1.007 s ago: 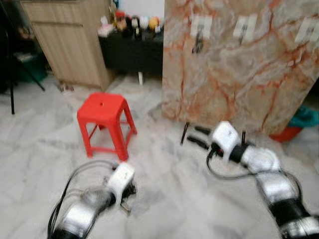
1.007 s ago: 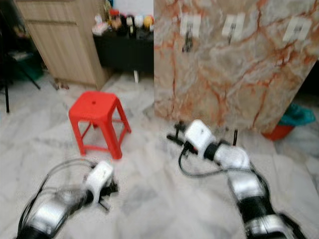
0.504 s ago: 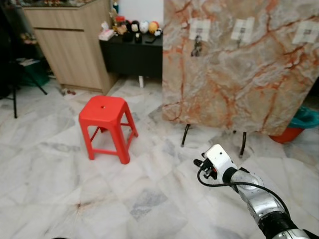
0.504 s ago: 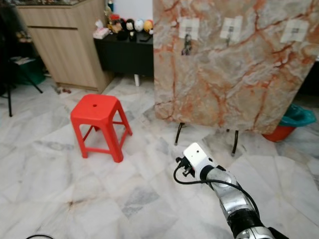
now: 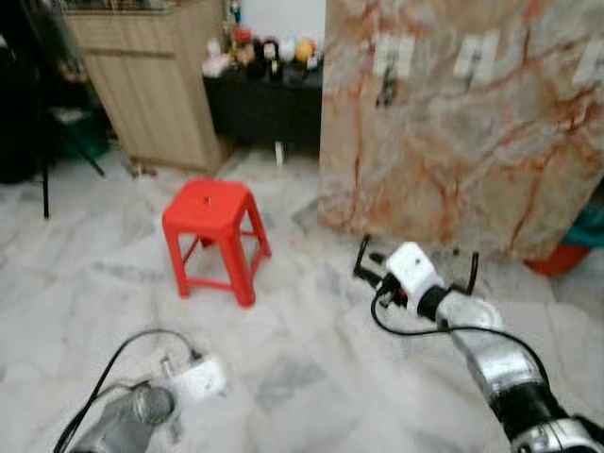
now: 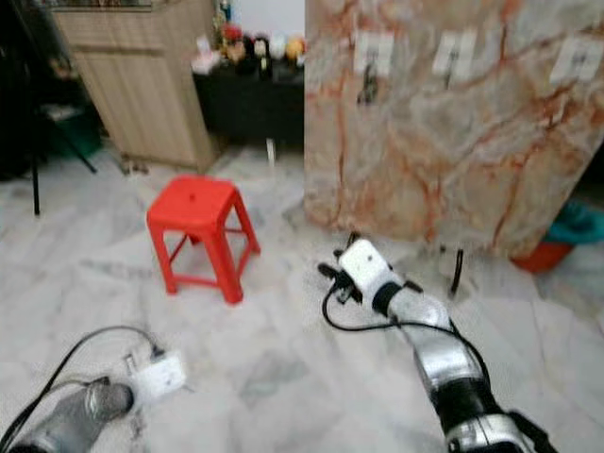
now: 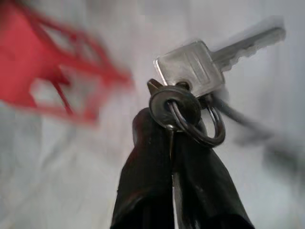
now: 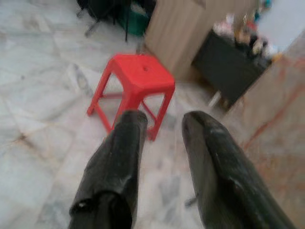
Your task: Hang keys on a hook
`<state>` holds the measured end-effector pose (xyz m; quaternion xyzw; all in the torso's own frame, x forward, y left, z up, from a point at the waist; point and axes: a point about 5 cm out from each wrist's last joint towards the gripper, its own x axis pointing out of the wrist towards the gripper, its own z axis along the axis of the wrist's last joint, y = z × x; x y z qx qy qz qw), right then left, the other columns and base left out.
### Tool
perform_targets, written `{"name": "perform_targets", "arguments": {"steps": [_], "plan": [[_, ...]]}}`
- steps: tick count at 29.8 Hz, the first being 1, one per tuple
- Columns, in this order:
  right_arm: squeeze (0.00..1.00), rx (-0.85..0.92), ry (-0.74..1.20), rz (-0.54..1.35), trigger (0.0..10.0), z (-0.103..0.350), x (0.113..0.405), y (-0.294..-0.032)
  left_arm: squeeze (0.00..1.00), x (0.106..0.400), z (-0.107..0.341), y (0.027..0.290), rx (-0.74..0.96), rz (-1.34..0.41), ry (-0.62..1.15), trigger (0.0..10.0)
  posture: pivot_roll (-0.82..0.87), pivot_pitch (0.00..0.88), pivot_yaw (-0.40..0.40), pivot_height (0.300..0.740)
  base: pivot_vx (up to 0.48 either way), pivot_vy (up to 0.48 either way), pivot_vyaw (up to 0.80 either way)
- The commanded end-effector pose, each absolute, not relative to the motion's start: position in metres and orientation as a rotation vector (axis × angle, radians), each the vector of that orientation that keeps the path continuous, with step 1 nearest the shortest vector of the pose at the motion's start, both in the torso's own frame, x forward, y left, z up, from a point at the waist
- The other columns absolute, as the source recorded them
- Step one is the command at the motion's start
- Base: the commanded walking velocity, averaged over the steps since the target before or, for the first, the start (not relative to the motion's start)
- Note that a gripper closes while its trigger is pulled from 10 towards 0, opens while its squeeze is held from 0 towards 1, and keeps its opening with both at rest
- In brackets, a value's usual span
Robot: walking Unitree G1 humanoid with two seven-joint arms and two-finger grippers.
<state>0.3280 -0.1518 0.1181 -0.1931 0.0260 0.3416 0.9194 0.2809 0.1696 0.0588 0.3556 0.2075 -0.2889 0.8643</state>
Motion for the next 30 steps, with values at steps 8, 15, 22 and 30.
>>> {"name": "perform_targets", "arguments": {"steps": [8, 15, 22, 30], "plan": [[0.0, -0.333, -0.06, 0.833, 10.0, 0.148, 0.324, -0.156, 0.0, 0.272, 0.15, 0.114, 0.276, -1.046, 0.155, 10.0, 0.02, 0.0, 0.014, 0.74, 0.0, 0.0, 0.0], [0.0, -0.321, -0.079, 1.015, 10.0, 0.156, 0.311, -0.158, 0.0, 0.251, 0.178, 0.112, 0.242, -1.286, 0.169, 10.0, 0.02, 0.0, 0.014, 0.74, 0.0, 0.0, 0.0], [0.2, -0.289, -0.038, 1.168, 10.0, 0.157, 0.302, -0.154, 0.0, 0.248, 0.186, 0.109, 0.264, -1.349, 0.174, 10.0, 0.01, 0.0, 0.017, 0.74, 0.0, 0.0, 0.0], [1.0, -0.217, 0.01, 1.384, 10.0, 0.158, 0.286, -0.144, 0.0, 0.25, 0.192, 0.106, 0.276, -1.361, 0.192, 10.0, 0.02, 0.0, 0.013, 0.74, 0.0, 0.0, 0.0]]}}
